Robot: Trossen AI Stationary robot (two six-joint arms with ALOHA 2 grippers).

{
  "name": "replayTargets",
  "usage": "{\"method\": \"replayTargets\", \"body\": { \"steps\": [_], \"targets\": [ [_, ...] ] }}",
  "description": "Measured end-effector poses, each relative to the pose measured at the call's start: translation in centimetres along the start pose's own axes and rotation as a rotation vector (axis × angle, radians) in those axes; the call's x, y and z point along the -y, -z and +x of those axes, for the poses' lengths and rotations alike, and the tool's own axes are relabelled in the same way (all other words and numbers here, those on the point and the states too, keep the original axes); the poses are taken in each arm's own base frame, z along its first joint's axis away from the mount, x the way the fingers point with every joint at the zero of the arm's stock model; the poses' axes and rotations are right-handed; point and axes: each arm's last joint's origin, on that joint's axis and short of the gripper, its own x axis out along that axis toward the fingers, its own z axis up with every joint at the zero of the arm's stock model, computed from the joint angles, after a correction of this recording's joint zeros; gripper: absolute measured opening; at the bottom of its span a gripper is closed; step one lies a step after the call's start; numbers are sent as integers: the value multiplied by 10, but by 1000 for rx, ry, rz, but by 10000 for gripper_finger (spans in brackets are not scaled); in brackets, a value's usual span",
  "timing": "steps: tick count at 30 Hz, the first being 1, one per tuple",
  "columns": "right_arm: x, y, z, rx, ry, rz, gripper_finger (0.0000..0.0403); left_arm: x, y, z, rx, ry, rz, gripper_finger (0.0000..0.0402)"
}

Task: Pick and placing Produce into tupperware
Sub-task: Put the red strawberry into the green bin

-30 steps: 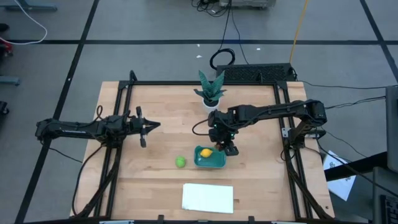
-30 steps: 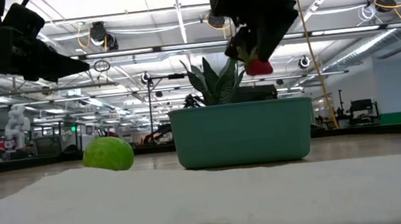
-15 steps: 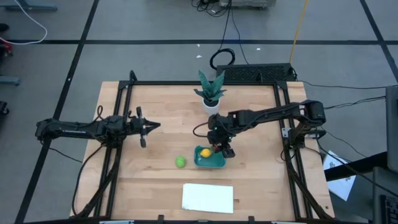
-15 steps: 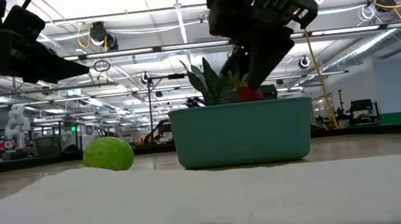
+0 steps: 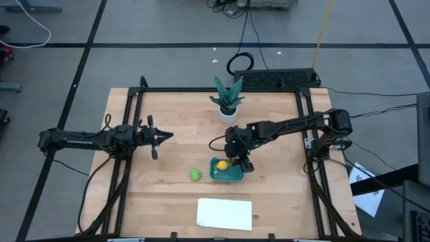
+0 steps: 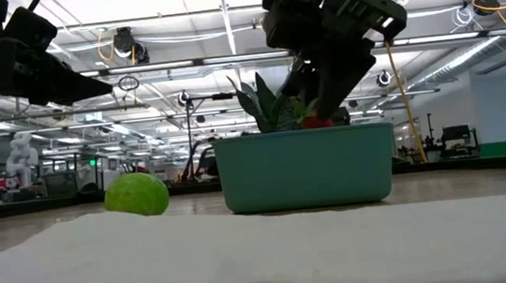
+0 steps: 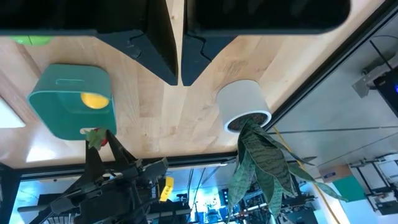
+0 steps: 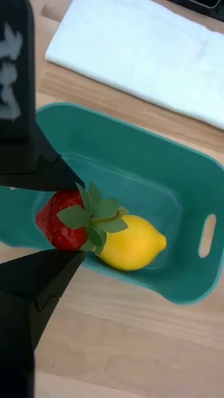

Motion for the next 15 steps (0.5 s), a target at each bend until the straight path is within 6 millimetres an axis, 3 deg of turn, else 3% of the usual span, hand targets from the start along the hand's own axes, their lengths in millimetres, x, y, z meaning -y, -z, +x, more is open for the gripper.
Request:
{"method": "replayTargets", "body": {
  "steps": [15],
  "targets": [
    [-2, -4, 0, 48, -95, -5, 126, 0, 0, 0, -3, 0, -4, 26]
  ]
}}
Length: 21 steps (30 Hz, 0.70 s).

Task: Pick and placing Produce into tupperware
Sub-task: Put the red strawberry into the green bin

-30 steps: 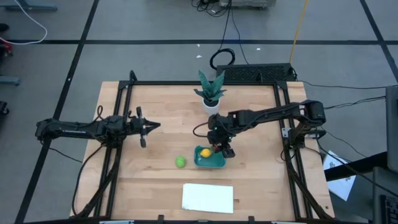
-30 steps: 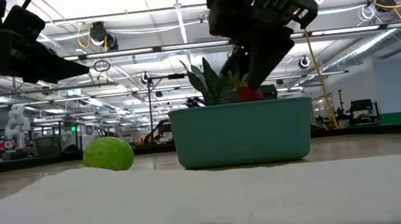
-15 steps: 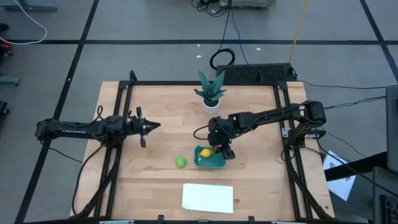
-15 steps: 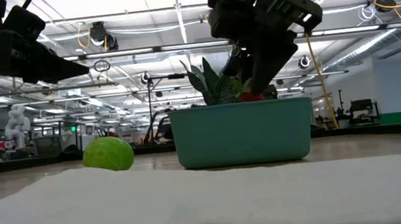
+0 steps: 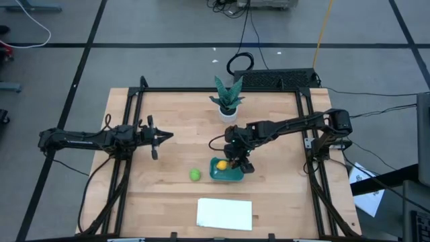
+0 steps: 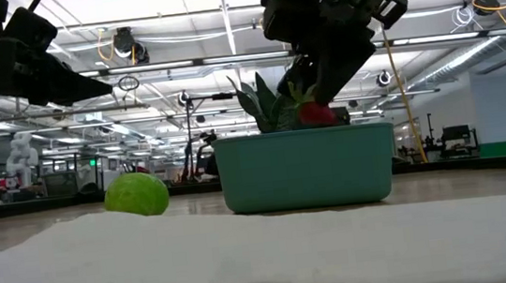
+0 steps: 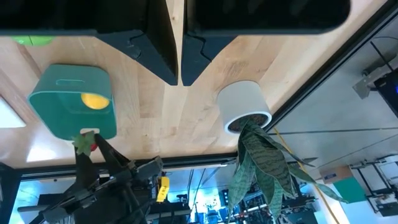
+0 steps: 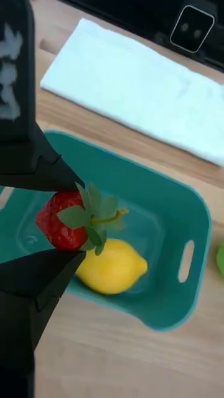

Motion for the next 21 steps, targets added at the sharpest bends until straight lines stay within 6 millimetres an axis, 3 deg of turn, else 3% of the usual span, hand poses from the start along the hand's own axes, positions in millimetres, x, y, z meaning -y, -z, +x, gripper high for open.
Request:
{"method": "replayTargets", "body": {
  "steps": [8, 21],
  "targets": [
    [5, 3, 10, -30, 14, 7, 126, 0, 0, 0, 0, 0, 4, 26],
    [9, 10, 13, -98, 31, -149, 126, 0, 0, 0, 0, 1, 6, 26]
  ]
}}
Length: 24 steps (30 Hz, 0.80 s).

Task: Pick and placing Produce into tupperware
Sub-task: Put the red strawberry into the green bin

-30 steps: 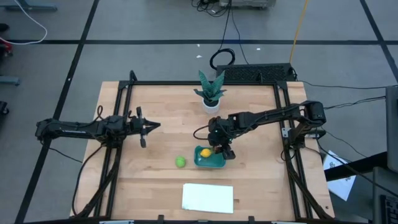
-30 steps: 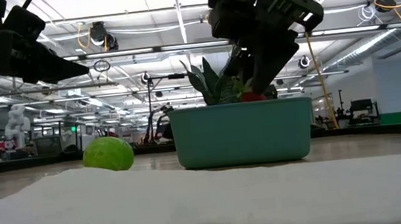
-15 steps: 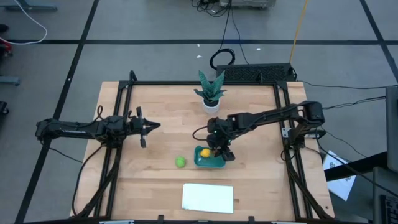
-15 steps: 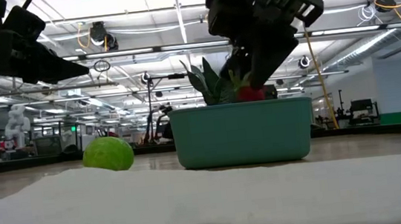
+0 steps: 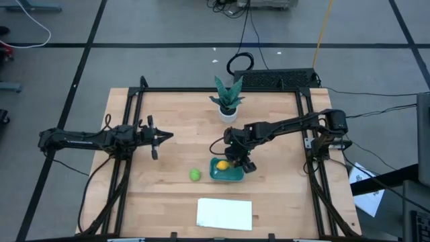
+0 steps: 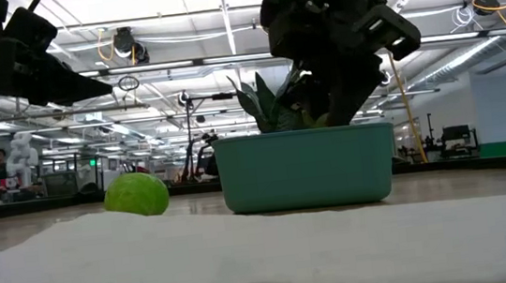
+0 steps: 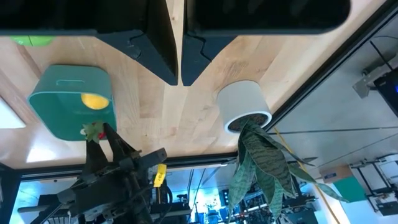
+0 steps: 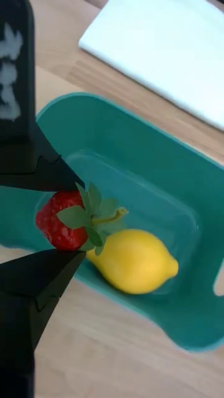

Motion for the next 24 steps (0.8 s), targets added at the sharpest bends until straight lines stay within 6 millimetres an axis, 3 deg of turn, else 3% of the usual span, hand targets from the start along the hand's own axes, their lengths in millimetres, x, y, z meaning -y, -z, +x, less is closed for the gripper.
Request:
{"method": "replayTargets", "body": {
  "steps": [24],
  "targets": [
    [-8, -6, 4, 27, -11, -18, 126, 0, 0, 0, 0, -1, -18, 26]
  ]
}}
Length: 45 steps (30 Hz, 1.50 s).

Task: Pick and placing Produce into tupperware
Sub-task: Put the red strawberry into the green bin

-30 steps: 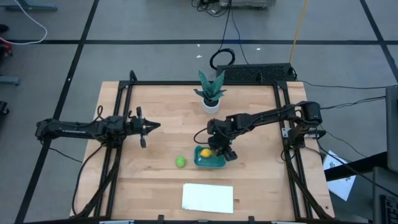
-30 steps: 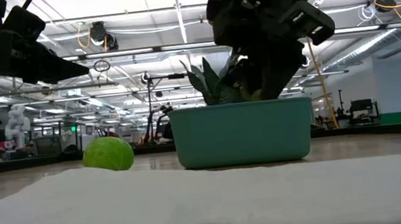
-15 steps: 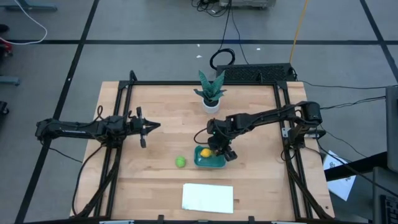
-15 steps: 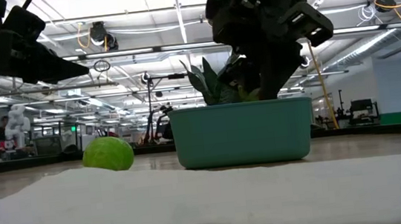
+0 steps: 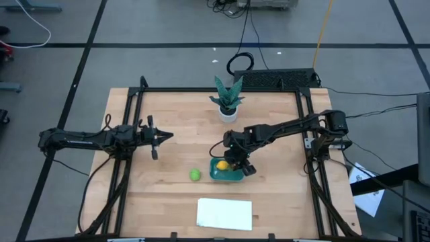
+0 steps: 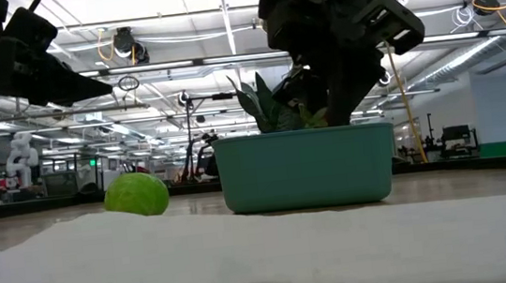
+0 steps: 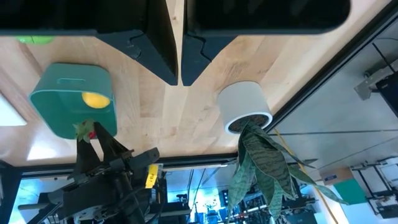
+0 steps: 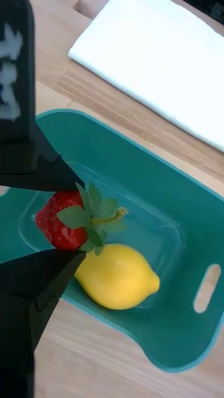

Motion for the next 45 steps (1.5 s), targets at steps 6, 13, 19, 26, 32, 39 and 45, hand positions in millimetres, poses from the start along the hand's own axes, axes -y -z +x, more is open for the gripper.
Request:
{"method": "replayTargets", "body": {
  "steps": [6, 13, 19, 26, 32, 39, 45],
  "targets": [
    [-1, 2, 0, -23, -8, 12, 126, 0, 0, 0, 0, 1, -2, 26],
    [-1, 2, 0, -16, -4, -9, 126, 0, 0, 0, 0, 1, 9, 26],
    [1, -2, 0, 18, 8, 27, 126, 0, 0, 0, -1, 1, 8, 26],
    [6, 3, 16, -23, -4, 83, 126, 0, 0, 0, 0, 1, 3, 26],
    [8, 6, 27, -45, -11, 89, 126, 0, 1, 0, -10, 4, 4, 26],
    [7, 9, 26, -69, -18, 67, 126, 0, 2, 0, -16, 5, 19, 26],
    [6, 11, 26, -93, -29, 65, 126, 0, 2, 0, -16, 4, 20, 26]
  ]
}}
